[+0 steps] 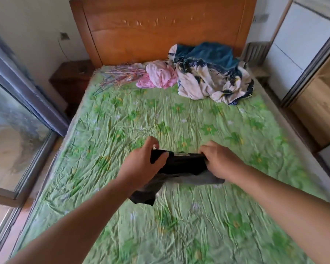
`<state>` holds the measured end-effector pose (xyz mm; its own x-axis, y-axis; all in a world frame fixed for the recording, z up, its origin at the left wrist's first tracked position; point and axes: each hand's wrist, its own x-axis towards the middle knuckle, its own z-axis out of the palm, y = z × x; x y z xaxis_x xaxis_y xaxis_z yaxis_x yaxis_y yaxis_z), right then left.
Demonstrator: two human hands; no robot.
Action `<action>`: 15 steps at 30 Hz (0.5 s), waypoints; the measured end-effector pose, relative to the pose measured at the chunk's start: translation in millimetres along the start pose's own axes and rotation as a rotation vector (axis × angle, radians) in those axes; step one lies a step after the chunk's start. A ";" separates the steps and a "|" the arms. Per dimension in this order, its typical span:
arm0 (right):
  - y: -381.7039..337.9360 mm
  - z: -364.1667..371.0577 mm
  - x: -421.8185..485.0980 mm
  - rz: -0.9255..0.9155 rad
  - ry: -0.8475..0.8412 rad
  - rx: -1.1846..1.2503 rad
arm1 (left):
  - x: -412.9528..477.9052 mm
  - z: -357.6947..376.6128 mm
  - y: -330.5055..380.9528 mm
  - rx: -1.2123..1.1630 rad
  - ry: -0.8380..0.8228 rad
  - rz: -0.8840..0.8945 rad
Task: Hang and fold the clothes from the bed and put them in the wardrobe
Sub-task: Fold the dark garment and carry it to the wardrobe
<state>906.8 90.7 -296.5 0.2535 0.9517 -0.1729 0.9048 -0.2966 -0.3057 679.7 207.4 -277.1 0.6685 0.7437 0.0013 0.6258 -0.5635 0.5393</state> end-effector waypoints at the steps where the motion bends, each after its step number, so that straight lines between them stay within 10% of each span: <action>1: -1.6 -9.4 -8.5 0.017 0.049 0.024 | -6.6 -15.7 3.2 0.135 -0.066 0.039; 9: -38.2 -76.3 -68.7 0.059 0.317 0.203 | -51.2 -75.8 5.4 0.487 -0.060 0.230; 15: -33.7 -118.6 -129.3 -0.151 0.274 -0.249 | -88.1 -113.3 30.2 0.391 0.039 0.184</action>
<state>884.1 -13.0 -152.7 0.1631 0.9790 0.1225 0.9855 -0.1559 -0.0664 594.1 165.6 -165.5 0.7720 0.6272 0.1031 0.6080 -0.7760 0.1681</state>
